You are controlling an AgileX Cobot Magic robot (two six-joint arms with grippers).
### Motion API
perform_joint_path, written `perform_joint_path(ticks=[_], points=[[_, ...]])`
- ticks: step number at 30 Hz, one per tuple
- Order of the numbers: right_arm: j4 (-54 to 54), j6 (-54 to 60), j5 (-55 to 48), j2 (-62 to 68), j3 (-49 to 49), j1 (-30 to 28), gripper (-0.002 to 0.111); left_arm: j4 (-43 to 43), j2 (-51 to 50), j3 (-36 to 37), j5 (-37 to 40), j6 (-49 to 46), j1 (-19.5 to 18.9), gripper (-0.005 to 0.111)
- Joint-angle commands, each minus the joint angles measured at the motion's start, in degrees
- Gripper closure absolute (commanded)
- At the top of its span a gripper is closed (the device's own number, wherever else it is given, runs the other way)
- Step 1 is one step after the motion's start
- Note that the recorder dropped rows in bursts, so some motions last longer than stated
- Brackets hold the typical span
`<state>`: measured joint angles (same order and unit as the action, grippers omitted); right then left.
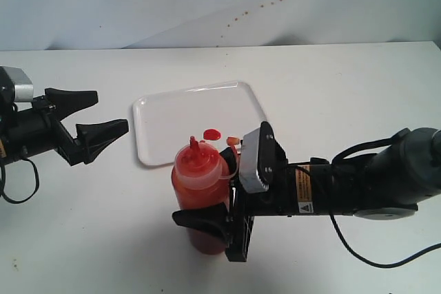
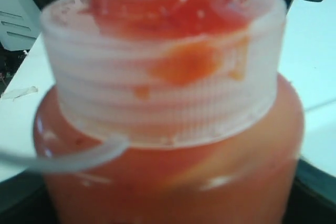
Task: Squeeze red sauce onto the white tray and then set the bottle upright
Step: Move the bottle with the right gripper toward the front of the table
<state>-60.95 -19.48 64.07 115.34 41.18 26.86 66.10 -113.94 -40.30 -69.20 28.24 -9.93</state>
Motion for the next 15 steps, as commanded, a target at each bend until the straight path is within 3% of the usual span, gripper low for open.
perform_joint_path(ticks=[1, 15], points=[[4.42, 1.48, 4.51, 0.53, -0.02, -0.04, 0.108, -0.63, -0.13, -0.29, -0.76, 0.4, -0.1, 0.003], [6.99, -0.47, 4.65, 1.08, -0.02, -0.04, 0.108, -0.63, -0.13, -0.29, -0.76, 0.4, -0.1, 0.003]])
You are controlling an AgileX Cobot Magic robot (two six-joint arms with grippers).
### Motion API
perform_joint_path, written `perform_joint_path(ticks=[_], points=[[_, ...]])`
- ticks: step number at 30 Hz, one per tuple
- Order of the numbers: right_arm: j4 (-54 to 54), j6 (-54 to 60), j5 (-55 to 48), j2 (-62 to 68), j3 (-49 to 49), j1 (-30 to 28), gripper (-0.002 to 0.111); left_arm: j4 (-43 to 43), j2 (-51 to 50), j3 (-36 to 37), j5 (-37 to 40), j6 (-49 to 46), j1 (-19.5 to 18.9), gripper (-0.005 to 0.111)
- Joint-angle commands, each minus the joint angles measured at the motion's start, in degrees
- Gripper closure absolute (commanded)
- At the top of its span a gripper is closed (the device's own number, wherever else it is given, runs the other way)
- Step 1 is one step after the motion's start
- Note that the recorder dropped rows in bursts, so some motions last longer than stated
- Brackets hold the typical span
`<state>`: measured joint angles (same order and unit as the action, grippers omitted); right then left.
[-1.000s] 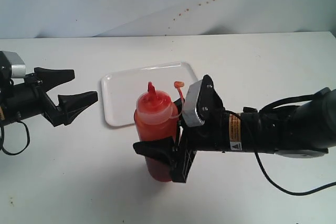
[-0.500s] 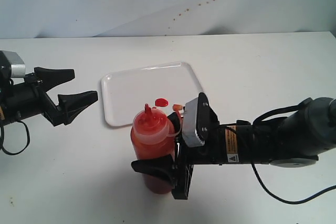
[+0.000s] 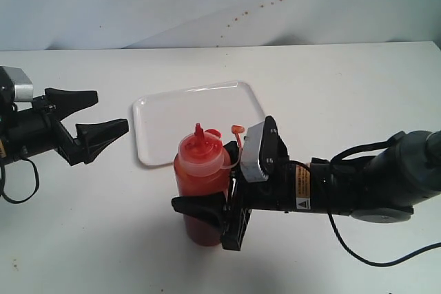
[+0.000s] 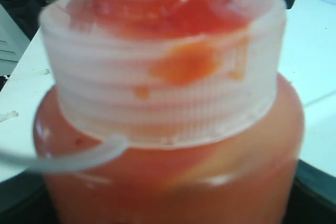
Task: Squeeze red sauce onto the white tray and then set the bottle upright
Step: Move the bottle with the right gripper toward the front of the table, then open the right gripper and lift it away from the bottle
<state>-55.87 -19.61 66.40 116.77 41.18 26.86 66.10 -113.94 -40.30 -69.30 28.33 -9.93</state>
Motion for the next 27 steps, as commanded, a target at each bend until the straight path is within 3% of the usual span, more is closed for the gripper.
perform_joint_path(ticks=[1, 12, 16, 22, 24, 27], points=[[1.91, -0.44, 2.34, -0.35, -0.02, -0.04, 0.108, -0.63, -0.13, -0.29, -0.66, 0.32, -0.1, 0.003], [1.69, -1.97, 2.34, -0.35, -0.02, -0.04, 0.106, -0.76, -0.13, -0.29, -0.66, 0.47, -0.1, 0.003], [0.83, -1.97, 2.34, -0.35, -0.02, -0.04, 0.081, -0.76, -0.13, -0.29, -0.66, 0.47, -0.1, 0.003], [0.83, -3.32, 2.34, -0.35, -0.02, -0.04, 0.012, -0.76, -0.13, -0.29, -0.66, 0.47, -0.1, 0.003], [0.83, -3.32, 2.34, -0.35, -0.02, -0.04, 0.003, -0.76, -0.13, -0.29, -0.66, 0.47, -0.1, 0.003], [0.83, -3.32, 2.34, -0.35, -0.02, -0.04, 0.003, -0.76, -0.13, -0.29, -0.66, 0.53, -0.1, 0.003]])
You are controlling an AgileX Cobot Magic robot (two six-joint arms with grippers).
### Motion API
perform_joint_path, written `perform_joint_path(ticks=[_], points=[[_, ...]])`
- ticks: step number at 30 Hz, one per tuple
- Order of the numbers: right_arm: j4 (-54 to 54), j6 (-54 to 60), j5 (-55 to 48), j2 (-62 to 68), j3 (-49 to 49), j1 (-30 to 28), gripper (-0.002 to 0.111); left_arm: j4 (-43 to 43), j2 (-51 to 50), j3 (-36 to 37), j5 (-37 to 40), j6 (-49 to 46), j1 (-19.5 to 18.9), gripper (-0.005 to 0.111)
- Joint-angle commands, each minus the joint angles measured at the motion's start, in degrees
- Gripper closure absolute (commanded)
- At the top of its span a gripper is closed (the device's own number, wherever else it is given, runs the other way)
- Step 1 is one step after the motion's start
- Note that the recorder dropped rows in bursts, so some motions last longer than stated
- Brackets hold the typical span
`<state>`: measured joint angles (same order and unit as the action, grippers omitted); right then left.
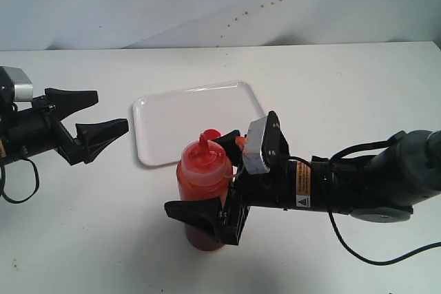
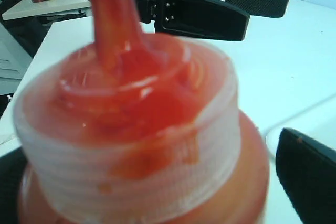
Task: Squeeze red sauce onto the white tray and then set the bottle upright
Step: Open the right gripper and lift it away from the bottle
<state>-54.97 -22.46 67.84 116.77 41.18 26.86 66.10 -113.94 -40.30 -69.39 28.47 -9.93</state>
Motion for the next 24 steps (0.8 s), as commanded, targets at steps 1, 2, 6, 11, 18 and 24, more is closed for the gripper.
perform_joint_path(ticks=[1, 2, 6, 11, 18, 24], points=[[-0.06, -0.48, 0.9, -0.35, -0.02, -0.04, 0.003, -0.76, -0.13, -0.29, -0.58, 0.39, -0.1, 0.003], [-0.06, -0.48, 0.9, -0.35, -0.02, -0.04, 0.003, -0.76, -0.13, -0.29, -0.58, 0.39, -0.1, 0.003], [-0.19, -0.48, 2.05, -0.9, -0.02, -0.04, 0.003, -0.92, -0.13, -0.29, -0.58, 0.39, -0.1, 0.003], [-1.56, -1.11, 1.94, -4.48, -0.02, -0.04, 0.003, -0.92, -0.13, -0.29, -0.58, 0.39, -0.1, 0.003], [-1.56, -3.5, 1.05, -9.39, -0.02, -0.04, 0.003, -0.92, -0.13, -0.29, -0.58, 0.39, -0.1, 0.003], [-1.46, -4.66, 0.8, -12.55, -0.02, -0.04, 0.003, -1.14, -0.13, -0.29, -0.58, 0.93, -0.1, 0.003]])
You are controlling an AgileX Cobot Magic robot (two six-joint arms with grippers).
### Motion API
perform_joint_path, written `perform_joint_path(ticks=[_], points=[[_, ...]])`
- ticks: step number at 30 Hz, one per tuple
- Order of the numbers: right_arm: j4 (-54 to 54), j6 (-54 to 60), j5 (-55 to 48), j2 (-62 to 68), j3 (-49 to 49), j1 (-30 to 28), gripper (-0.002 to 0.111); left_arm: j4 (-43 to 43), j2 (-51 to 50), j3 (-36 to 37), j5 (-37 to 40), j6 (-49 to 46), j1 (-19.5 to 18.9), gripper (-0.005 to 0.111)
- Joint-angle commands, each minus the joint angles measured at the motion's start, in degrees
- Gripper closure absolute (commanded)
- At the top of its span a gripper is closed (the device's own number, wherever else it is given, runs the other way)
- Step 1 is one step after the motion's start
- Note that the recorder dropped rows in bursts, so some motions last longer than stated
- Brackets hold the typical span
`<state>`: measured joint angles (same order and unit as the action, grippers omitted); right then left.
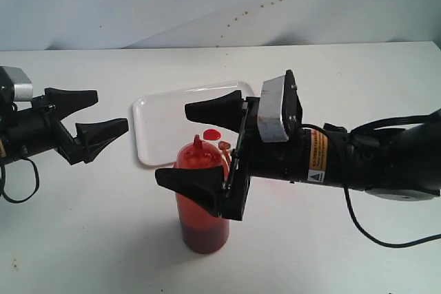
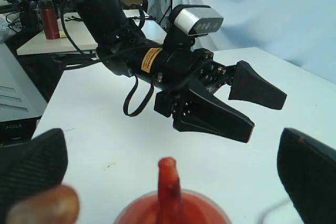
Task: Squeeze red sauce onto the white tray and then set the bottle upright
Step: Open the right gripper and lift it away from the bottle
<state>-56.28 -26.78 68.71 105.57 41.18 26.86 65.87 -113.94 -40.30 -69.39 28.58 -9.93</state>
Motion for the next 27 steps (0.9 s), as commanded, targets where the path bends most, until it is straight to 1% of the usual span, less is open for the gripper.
perform_joint_path(ticks=[1, 3, 7, 10, 16, 18, 20, 21, 22, 23, 24, 27], points=[[-0.15, -0.34, -0.37, -1.48, -0.02, -0.04, 0.003, -0.91, -0.13, -0.29, -0.58, 0.92, -0.1, 0.003], [0.11, -0.34, -2.54, -1.84, -0.02, -0.04, 0.003, -0.91, -0.13, -0.29, -0.58, 0.92, -0.1, 0.003], [1.02, -0.34, -2.53, -3.11, -0.02, -0.16, 0.003, -0.91, -0.13, -0.29, -0.58, 0.92, -0.1, 0.003], [1.11, -0.78, -2.53, -6.84, -0.02, -1.08, 0.003, -0.91, -0.13, -0.29, -0.58, 0.92, -0.1, 0.003], [-4.11, -7.37, -4.25, -15.15, -0.02, -1.7, 0.003, -1.02, -0.13, -0.29, -0.58, 1.33, -0.1, 0.003], [-7.27, -9.26, -7.7, -18.42, -0.02, -1.7, 0.005, -1.02, -0.13, -0.29, -0.58, 1.33, -0.1, 0.003], [-8.29, -11.35, -14.32, -21.57, -0.02, -1.7, 0.018, -0.27, -0.13, -0.29, -0.58, 1.59, -0.1, 0.003], [-9.09, -12.93, -20.09, -23.65, -0.02, -1.7, 0.037, 0.64, -0.13, -0.29, -0.58, 1.72, -0.1, 0.003], [-9.09, -12.93, -25.1, -25.34, -0.02, -1.7, 0.061, 2.9, -0.13, -0.29, -0.58, 2.37, -0.1, 0.003], [-9.09, -13.07, -27.84, -26.18, -0.02, -1.7, 0.076, 3.84, -0.13, -0.29, -0.58, 2.49, -0.1, 0.003], [-9.09, -13.53, -32.53, -27.55, -0.02, -1.7, 0.108, 3.76, -0.13, -0.29, -0.58, 2.49, 0.05, 0.003], [-5.9, -15.42, -40.57, -29.86, -0.02, -1.7, 0.108, 3.03, -0.13, -0.29, -0.58, 4.39, 0.19, 0.003]])
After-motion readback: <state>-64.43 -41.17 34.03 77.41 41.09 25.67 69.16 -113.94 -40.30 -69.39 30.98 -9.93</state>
